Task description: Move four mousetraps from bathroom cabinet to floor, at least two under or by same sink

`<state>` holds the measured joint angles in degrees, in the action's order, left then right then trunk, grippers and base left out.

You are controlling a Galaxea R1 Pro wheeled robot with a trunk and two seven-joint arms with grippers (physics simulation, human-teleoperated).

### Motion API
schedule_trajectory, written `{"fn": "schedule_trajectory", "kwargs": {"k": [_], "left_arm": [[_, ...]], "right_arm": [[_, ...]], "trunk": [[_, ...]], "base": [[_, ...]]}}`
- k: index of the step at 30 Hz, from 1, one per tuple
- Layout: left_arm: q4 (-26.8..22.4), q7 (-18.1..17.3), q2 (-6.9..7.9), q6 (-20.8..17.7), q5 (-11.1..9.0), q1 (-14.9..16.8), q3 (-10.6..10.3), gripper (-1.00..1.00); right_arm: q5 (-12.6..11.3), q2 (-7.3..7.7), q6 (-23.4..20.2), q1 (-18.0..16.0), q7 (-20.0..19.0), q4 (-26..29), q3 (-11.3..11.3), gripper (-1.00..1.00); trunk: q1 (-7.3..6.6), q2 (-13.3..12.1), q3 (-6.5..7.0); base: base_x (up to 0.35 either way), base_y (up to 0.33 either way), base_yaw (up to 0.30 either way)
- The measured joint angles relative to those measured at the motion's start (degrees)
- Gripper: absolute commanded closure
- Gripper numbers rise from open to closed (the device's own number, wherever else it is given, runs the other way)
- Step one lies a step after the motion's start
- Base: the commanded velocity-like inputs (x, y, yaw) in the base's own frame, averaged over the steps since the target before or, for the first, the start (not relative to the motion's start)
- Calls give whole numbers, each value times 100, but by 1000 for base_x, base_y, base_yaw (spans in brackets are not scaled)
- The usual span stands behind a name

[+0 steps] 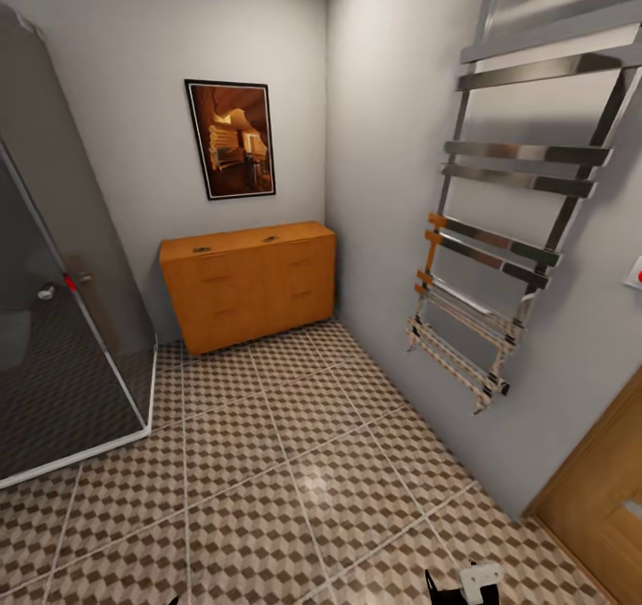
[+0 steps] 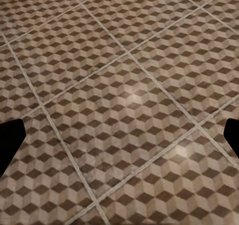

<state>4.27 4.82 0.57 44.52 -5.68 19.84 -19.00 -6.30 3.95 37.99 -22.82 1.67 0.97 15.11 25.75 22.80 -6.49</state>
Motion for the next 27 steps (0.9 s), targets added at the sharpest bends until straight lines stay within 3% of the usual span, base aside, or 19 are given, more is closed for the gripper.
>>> {"fn": "schedule_trajectory", "kwargs": {"k": [11,20,27], "left_arm": [[0,-1,0,0,0,0,0,-100],[0,1,-40,-1,1,0,-1,-100],[1,0,-68,-1,0,1,0,-100]], "right_arm": [[0,0,0,0,0,0,0,-100],[1,8,1,0,-1,0,1,-100],[0,9,1,1,-3,2,1,-100]], "trunk": [[-2,1,0],[-3,1,0],[-3,1,0]], "base": [[81,-2,287],[287,-58,254],[323,-74,59]]}}
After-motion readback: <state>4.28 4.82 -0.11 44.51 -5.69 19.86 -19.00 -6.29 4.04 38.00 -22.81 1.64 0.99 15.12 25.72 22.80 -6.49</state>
